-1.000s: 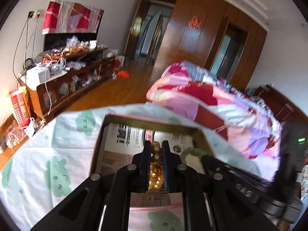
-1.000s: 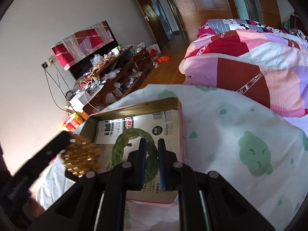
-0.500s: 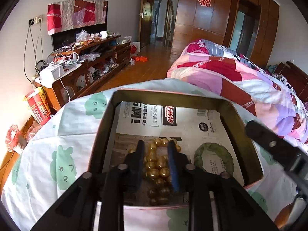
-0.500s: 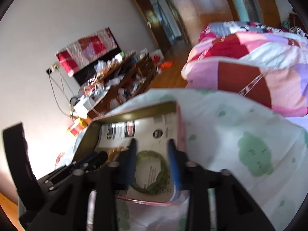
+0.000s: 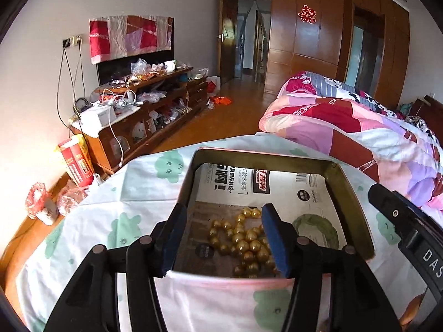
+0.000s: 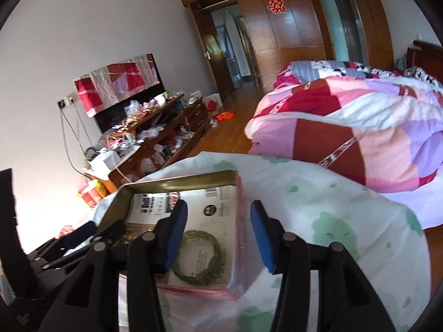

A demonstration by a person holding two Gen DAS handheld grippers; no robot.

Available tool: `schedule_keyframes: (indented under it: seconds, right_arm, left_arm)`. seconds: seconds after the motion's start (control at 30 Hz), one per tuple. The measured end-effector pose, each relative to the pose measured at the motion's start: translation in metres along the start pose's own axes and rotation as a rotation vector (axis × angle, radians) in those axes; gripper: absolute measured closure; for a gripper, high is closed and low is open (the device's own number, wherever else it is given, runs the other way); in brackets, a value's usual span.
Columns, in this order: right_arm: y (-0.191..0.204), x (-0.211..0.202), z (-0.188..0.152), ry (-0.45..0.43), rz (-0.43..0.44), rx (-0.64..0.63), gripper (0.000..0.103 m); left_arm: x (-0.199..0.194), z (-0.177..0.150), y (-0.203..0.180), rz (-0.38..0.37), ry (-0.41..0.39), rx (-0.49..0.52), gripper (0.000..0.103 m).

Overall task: Organize jewelry
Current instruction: 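Open both tools over the tin, releasing pearls and jade bangle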

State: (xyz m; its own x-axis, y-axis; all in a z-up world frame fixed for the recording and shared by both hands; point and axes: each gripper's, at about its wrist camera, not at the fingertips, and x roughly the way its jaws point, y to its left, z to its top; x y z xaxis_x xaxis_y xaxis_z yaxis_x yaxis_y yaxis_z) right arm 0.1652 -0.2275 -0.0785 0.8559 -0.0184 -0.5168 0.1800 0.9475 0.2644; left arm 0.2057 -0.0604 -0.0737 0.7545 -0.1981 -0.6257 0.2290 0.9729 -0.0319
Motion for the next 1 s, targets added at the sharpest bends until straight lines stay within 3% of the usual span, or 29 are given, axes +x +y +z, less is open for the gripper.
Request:
schedule_keyframes:
  seconds: [0.17,0.43,1.0]
  right_arm:
    - [-0.001,-0.016,-0.005,-0.008,-0.049,-0.015,0.05]
    - [-0.004,-0.046,-0.018,-0.019,-0.051,-0.01,0.047]
    - [-0.008,-0.098,-0.049,-0.011,-0.08,-0.052,0.047]
  left_arm:
    - [-0.019,-0.006,-0.001,0.031,-0.018,0.02,0.046]
    - [-0.044,-0.019,0.002,0.062,-0.022,0.02,0.046]
    - [-0.091,-0.062,0.021,0.035,-0.011,-0.035,0.045]
